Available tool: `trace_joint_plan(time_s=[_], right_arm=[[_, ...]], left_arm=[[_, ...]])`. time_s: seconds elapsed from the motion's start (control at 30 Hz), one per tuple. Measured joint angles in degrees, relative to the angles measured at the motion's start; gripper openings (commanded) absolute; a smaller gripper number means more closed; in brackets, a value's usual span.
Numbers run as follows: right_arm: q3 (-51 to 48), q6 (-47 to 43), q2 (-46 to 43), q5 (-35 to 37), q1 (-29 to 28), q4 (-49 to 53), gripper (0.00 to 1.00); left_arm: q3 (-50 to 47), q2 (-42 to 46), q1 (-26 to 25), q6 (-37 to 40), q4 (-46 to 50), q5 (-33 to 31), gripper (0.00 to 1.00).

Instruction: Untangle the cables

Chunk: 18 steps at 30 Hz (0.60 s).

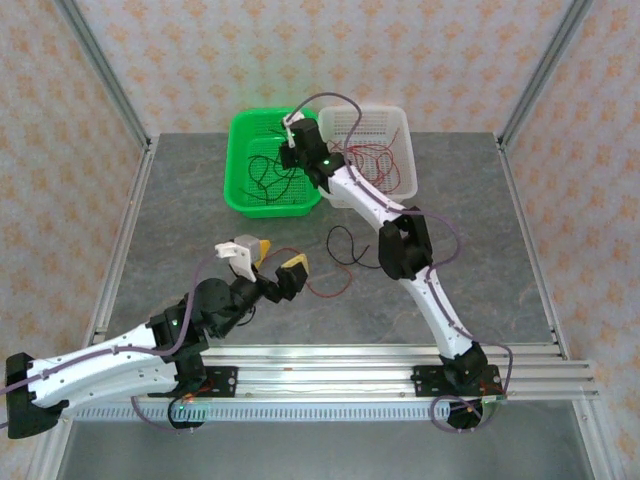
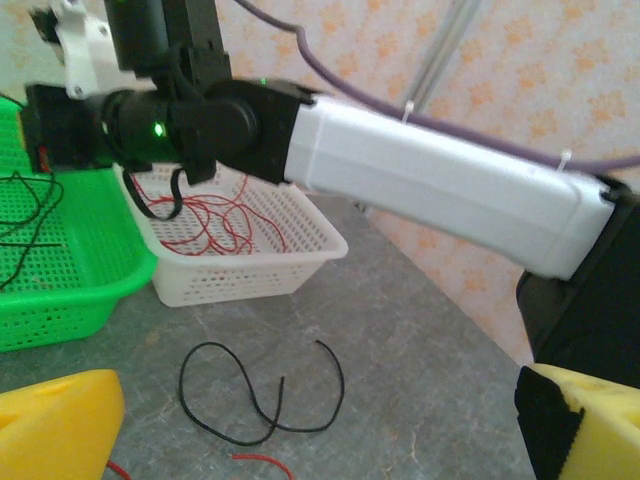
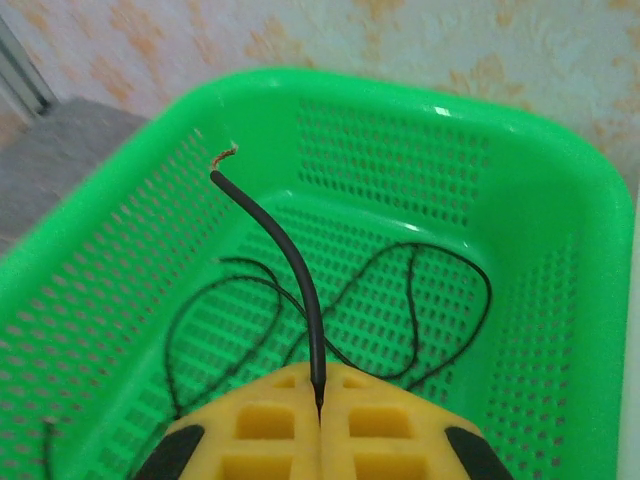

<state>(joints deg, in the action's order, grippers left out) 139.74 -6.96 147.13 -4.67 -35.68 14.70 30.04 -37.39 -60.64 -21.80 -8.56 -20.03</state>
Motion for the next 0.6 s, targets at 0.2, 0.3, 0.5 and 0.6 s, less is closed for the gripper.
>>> trace_joint_plan(time_s=[0.2,0.3,0.5,0.6], right_arm=[[0.0,-4.11,0.96,3.69,-0.15,3.76,0.12],[0.42,-6.16,0.96,5.01,-0.48,5.05,0.32],[2.27,-8.52,0.96,7.15,-1.49,7.39,0.56],[2.4,-8.76,0.92,7.61,-1.77,8.57,0.61]], left_arm=[[2.93,-0.63,2.27,-3.45,4.72,-0.59,0.99],[5.68,-2.45,3.8,-5.31,8.07,-0.59,0.95],[12.04,-7.72,5.31,-9.57,16.06,-1.44,0.87],[14.67,-10.4,5.44,-12.2,19.93,-1.7,0.83]])
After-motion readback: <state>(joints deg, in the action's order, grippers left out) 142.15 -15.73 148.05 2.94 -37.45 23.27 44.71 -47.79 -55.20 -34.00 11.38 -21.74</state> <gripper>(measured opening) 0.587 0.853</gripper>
